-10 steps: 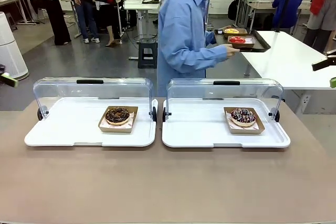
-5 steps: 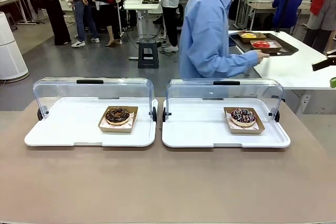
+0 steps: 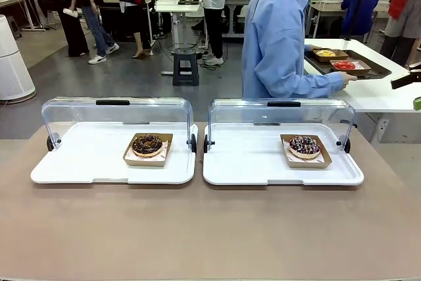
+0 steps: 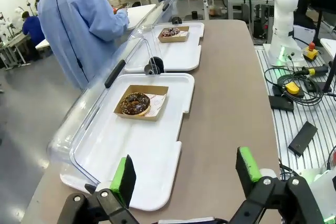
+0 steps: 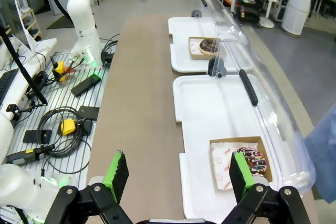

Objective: Provide the desired donut to the person.
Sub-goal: Place the picked Paper togo box onto the Handle tray extended by the person.

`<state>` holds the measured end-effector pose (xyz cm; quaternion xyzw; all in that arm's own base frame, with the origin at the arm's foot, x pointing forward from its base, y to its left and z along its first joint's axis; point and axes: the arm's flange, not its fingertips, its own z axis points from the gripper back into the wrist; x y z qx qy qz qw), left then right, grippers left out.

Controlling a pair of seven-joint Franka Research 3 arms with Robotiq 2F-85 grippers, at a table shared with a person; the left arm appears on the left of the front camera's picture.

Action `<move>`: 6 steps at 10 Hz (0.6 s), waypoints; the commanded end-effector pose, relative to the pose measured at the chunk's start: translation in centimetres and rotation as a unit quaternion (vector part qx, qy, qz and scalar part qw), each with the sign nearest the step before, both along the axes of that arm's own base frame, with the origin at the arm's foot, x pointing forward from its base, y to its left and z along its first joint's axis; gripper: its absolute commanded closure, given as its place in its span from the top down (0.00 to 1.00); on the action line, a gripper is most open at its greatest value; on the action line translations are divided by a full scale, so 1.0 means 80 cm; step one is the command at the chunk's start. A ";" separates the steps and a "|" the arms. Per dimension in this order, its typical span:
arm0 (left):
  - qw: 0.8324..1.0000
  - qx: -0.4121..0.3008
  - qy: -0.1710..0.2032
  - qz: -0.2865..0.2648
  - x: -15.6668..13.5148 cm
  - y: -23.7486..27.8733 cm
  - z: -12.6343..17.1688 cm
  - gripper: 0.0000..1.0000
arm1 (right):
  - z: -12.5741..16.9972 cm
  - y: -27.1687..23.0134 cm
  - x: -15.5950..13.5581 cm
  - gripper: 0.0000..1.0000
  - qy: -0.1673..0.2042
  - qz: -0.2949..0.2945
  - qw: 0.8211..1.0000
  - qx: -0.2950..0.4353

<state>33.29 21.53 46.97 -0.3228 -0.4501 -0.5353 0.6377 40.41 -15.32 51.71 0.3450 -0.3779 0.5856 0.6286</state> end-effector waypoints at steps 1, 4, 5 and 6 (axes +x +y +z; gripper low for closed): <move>1.000 -0.001 -0.001 0.000 0.000 0.001 0.000 1.00 | 0.000 0.001 0.001 1.00 0.000 0.001 1.000 0.003; 1.000 -0.001 -0.001 0.000 0.000 0.001 0.000 1.00 | 0.000 0.001 0.001 1.00 0.000 0.001 1.000 0.003; 1.000 -0.001 -0.001 0.000 0.000 0.001 0.000 1.00 | 0.000 0.001 0.001 1.00 0.000 0.001 1.000 0.003; 1.000 -0.001 -0.001 0.000 0.000 0.001 0.000 1.00 | 0.000 0.001 0.001 1.00 0.000 0.001 1.000 0.003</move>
